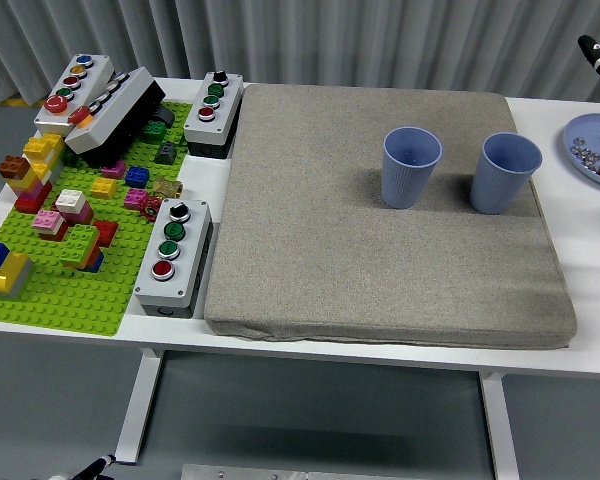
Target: Pick cup pour cup place
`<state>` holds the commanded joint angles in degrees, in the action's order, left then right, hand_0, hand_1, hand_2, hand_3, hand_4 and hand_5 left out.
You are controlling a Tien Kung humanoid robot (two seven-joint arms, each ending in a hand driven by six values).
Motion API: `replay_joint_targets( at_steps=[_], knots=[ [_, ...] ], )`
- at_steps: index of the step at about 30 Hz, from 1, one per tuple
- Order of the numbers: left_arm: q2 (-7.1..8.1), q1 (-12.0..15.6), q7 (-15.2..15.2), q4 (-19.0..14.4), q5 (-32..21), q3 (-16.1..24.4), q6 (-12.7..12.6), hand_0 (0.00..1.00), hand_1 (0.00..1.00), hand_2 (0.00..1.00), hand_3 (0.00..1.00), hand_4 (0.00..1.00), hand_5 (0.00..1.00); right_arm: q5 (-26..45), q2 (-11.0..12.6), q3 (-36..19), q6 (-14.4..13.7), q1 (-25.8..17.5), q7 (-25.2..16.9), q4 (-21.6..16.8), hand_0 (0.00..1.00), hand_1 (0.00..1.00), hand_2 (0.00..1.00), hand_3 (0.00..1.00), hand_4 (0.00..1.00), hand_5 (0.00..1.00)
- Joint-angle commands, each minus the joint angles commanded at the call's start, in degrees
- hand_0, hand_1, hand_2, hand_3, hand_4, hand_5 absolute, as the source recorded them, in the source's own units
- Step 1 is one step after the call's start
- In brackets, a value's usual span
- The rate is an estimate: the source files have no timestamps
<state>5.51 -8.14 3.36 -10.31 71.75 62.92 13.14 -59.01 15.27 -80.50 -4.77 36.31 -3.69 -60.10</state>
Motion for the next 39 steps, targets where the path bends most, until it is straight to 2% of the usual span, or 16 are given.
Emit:
replay_joint_targets(
  at_steps=[6, 13, 18, 21, 27, 39],
  knots=[
    [-0.1, -0.1, 0.0, 0.0, 0.2, 0.2, 0.0, 0.83, 0.839, 0.872, 0.805, 0.634, 0.998, -1.1, 0.5, 0.8, -0.6, -3.2, 0.5, -2.5, 0.946, 0.905, 0.998, 0.998, 0.86, 0.251],
    [-0.21, 0.0, -0.1, 0.0, 0.4, 0.2, 0.0, 0.83, 0.839, 0.872, 0.806, 0.634, 0.998, -2.2, 0.6, 0.2, -1.4, -9.4, 0.8, -7.1, 0.94, 0.9, 0.996, 0.998, 0.854, 0.249],
    [-0.24, 0.1, -0.1, 0.0, 0.8, 0.4, 0.0, 0.83, 0.839, 0.872, 0.806, 0.634, 0.998, -3.3, 0.8, -0.1, -1.7, -16.7, 0.9, -12.2, 0.946, 0.899, 0.996, 0.99, 0.851, 0.245],
    [-0.29, 0.1, -0.1, 0.0, 0.9, 0.4, 0.0, 0.83, 0.839, 0.872, 0.806, 0.634, 0.998, -2.5, 1.1, 0.8, -2.1, -20.0, 0.1, -13.5, 0.946, 0.899, 0.996, 0.99, 0.851, 0.245],
    [-0.38, 0.0, -0.1, 0.0, 1.1, 0.1, 0.2, 0.83, 0.839, 0.871, 0.806, 0.634, 0.998, -2.9, 0.4, 3.3, -1.5, -23.4, -0.3, -14.1, 0.956, 0.907, 0.998, 0.996, 0.848, 0.24],
    [-0.38, 0.2, 0.0, 0.0, 1.1, -0.3, 0.3, 0.831, 0.839, 0.872, 0.806, 0.634, 0.998, -1.2, -0.8, 6.8, -1.7, -24.6, -1.2, -10.9, 0.949, 0.908, 0.998, 0.996, 0.842, 0.232]
  ],
)
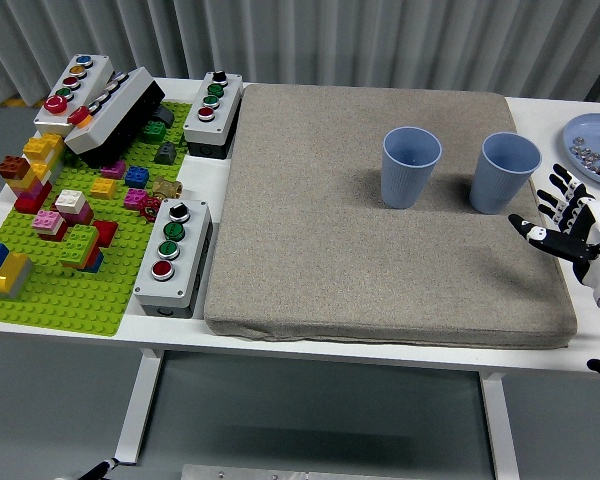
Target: Pick cup pour cup place
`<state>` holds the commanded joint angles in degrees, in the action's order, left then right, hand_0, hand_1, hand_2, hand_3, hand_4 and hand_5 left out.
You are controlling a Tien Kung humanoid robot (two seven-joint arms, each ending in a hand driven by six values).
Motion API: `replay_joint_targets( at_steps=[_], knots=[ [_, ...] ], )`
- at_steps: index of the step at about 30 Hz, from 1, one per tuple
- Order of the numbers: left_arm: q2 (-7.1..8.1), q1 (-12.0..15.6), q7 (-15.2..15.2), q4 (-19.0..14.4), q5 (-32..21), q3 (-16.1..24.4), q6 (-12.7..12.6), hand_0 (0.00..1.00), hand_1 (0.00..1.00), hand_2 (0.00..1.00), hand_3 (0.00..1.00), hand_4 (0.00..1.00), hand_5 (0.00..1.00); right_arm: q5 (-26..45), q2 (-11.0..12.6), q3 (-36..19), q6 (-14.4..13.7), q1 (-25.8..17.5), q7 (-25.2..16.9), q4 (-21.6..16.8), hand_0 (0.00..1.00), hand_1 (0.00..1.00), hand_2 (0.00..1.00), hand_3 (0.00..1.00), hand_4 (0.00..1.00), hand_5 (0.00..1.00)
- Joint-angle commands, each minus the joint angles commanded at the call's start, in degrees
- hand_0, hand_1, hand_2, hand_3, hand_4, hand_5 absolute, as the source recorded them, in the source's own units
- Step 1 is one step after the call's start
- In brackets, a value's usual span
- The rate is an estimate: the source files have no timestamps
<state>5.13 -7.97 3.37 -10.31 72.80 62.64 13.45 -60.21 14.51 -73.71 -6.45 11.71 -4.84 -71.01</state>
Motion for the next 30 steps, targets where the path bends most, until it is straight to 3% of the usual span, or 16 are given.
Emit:
replay_joint_targets(
  at_steps=[16, 30],
  knots=[
    [0.1, -0.2, 0.0, 0.0, -0.1, 0.0, 0.1, 0.831, 0.837, 0.871, 0.805, 0.634, 0.998, 1.0, -0.1, 0.6, 0.3, 2.1, -0.1, 2.7, 0.95, 0.907, 0.998, 0.991, 0.832, 0.234],
    [0.16, -0.5, 0.0, 0.0, 0.0, -0.1, 0.2, 0.831, 0.838, 0.871, 0.805, 0.633, 0.998, 3.4, -1.6, 2.5, 1.1, 6.2, -1.5, 8.1, 0.956, 0.904, 0.998, 0.984, 0.826, 0.232]
  ],
)
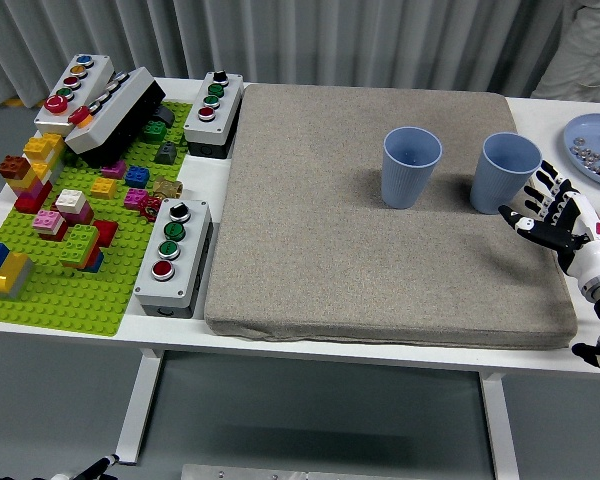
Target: Pick cup pour cup place
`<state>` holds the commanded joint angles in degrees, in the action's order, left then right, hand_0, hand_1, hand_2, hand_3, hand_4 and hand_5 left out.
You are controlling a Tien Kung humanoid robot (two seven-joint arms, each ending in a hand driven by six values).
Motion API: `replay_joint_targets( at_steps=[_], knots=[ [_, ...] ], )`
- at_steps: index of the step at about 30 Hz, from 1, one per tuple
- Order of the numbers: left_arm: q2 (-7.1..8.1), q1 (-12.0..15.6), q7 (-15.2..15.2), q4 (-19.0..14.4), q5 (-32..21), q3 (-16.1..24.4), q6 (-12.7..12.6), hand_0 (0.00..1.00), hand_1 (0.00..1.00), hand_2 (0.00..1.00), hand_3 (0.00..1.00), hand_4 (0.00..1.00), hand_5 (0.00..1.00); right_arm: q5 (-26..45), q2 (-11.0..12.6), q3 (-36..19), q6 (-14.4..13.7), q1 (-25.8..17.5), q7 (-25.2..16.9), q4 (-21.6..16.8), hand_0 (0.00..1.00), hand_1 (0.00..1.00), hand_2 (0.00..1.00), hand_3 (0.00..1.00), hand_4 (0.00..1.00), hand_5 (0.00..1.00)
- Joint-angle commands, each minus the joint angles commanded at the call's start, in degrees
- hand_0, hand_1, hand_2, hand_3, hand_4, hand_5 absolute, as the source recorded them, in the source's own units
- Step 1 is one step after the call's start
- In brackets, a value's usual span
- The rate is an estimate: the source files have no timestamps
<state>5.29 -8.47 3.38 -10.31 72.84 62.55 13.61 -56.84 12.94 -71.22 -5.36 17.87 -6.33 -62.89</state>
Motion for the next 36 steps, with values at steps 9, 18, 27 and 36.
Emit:
replay_joint_targets(
  at_steps=[9, 18, 27, 36],
  knots=[
    [-0.02, -0.2, 0.0, 0.0, -0.2, -0.3, 0.0, 0.831, 0.838, 0.87, 0.804, 0.634, 0.998, 1.3, -0.5, 1.2, 0.3, 2.4, -0.7, 3.2, 0.954, 0.902, 0.998, 0.981, 0.82, 0.238],
    [0.01, -0.3, -0.1, 0.0, -0.3, -0.6, 0.0, 0.831, 0.838, 0.87, 0.804, 0.634, 0.998, 2.5, -0.9, 2.4, 0.4, 4.7, -1.1, 5.7, 0.951, 0.901, 0.998, 0.978, 0.817, 0.236],
    [0.05, -0.6, 0.0, 0.0, -0.3, -1.0, 0.0, 0.83, 0.838, 0.87, 0.803, 0.634, 0.998, 3.8, -2.0, 4.0, 0.2, 7.5, -2.3, 8.8, 0.951, 0.9, 0.998, 0.97, 0.812, 0.238],
    [0.09, -0.4, 0.0, 0.0, -0.5, -1.3, 0.0, 0.83, 0.839, 0.87, 0.803, 0.634, 0.998, 4.1, -2.2, 3.4, 0.1, 8.1, -2.6, 10.0, 0.951, 0.899, 0.997, 0.969, 0.81, 0.24]
  ],
)
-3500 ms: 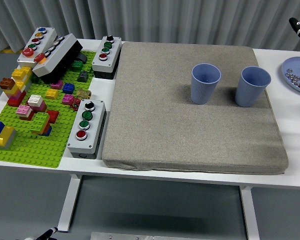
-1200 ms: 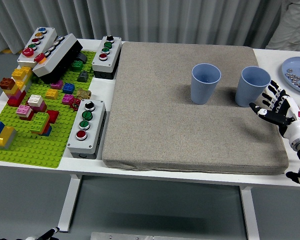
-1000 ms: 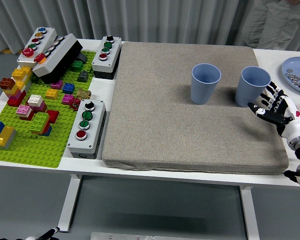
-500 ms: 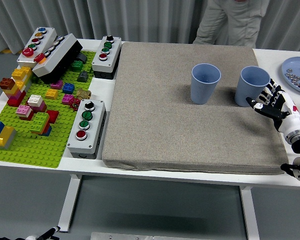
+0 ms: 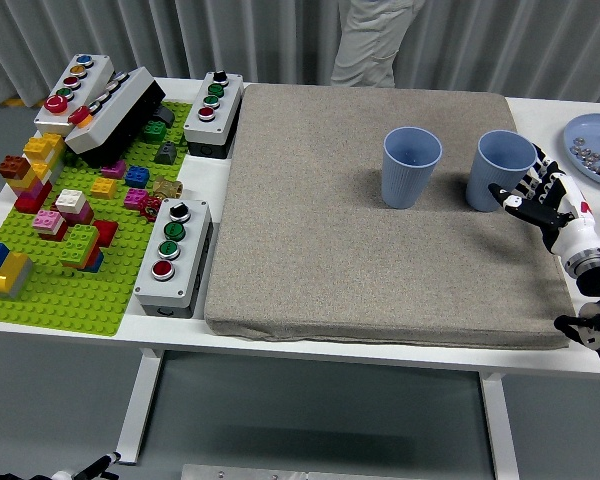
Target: Pick cup pour cup place
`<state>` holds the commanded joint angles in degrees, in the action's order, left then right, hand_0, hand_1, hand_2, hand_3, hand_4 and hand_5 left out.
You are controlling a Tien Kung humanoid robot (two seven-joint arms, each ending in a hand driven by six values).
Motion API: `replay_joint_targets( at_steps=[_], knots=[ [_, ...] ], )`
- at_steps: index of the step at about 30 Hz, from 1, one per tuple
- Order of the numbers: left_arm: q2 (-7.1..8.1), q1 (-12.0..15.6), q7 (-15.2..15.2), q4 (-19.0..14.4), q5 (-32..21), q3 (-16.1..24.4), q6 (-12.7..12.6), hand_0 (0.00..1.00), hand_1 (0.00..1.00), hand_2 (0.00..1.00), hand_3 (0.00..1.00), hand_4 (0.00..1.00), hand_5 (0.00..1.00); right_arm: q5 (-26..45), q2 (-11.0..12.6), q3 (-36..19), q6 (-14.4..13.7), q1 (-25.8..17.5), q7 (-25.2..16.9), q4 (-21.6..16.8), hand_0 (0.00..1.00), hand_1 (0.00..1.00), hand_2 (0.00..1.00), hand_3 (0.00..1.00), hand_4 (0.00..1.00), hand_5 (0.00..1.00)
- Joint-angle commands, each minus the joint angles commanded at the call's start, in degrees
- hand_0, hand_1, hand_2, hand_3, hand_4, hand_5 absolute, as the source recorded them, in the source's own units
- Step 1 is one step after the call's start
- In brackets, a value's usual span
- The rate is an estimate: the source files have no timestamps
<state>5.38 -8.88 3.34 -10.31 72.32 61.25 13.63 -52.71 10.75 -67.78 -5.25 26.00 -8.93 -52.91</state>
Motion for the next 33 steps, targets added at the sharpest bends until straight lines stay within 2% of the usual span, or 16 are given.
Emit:
replay_joint_targets(
  at_steps=[17, 33],
  knots=[
    [-0.01, -0.5, -0.1, 0.0, -0.3, -0.5, 0.0, 0.831, 0.839, 0.871, 0.803, 0.634, 0.998, 1.7, -0.5, 1.0, 0.2, 2.1, -1.4, 3.3, 0.945, 0.899, 0.99, 0.958, 0.803, 0.243],
    [0.04, -0.9, -0.1, 0.0, -0.3, -0.7, 0.1, 0.831, 0.839, 0.871, 0.802, 0.635, 0.998, 1.9, -1.6, 1.6, 0.4, 3.6, -1.1, 4.7, 0.944, 0.898, 0.99, 0.956, 0.797, 0.244]
  ],
)
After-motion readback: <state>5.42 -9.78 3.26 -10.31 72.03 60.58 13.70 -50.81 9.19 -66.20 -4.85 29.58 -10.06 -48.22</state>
